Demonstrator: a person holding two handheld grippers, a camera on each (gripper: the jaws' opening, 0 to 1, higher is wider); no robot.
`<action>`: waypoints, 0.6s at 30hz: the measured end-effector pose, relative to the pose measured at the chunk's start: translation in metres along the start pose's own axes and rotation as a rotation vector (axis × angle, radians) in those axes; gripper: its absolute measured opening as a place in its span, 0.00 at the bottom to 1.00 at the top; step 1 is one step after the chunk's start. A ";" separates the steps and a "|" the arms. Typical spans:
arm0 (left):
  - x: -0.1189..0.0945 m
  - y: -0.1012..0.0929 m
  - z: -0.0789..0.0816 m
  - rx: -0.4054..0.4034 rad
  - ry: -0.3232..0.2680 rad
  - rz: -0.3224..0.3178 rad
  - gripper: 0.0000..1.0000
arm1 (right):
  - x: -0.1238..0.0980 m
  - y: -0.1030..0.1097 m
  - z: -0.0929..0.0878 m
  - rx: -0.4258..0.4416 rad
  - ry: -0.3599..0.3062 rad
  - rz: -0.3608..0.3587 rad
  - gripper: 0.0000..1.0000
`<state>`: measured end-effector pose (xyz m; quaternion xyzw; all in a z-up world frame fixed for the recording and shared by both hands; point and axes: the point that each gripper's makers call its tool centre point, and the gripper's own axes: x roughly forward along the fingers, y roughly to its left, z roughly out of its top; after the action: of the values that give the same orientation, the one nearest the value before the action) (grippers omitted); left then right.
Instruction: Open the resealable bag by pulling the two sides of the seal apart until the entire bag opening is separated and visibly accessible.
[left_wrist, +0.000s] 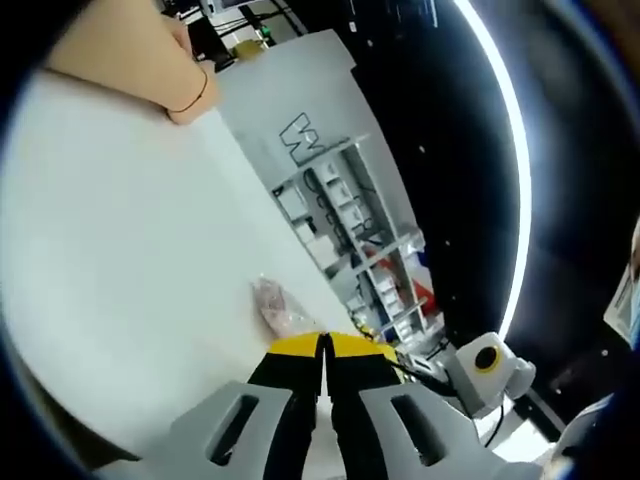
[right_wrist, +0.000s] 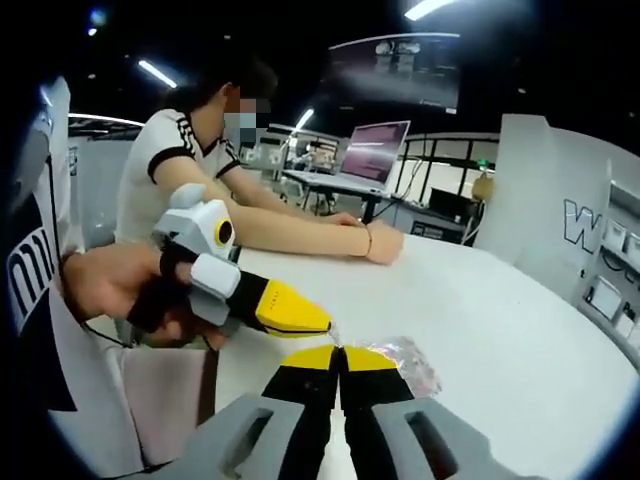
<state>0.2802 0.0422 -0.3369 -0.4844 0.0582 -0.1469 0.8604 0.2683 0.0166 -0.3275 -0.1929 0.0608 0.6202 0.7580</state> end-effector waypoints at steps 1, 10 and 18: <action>0.000 0.000 0.000 0.002 0.002 -0.001 0.02 | 0.000 0.000 0.000 0.000 0.002 0.002 0.00; -0.003 0.002 -0.005 0.039 0.035 0.001 0.01 | -0.006 0.006 0.004 -0.016 0.017 0.054 0.04; -0.004 0.001 -0.006 0.106 0.055 0.003 0.01 | -0.001 0.003 0.010 -0.018 0.047 0.080 0.03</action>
<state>0.2753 0.0393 -0.3407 -0.4339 0.0746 -0.1619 0.8831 0.2640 0.0200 -0.3190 -0.2116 0.0804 0.6457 0.7292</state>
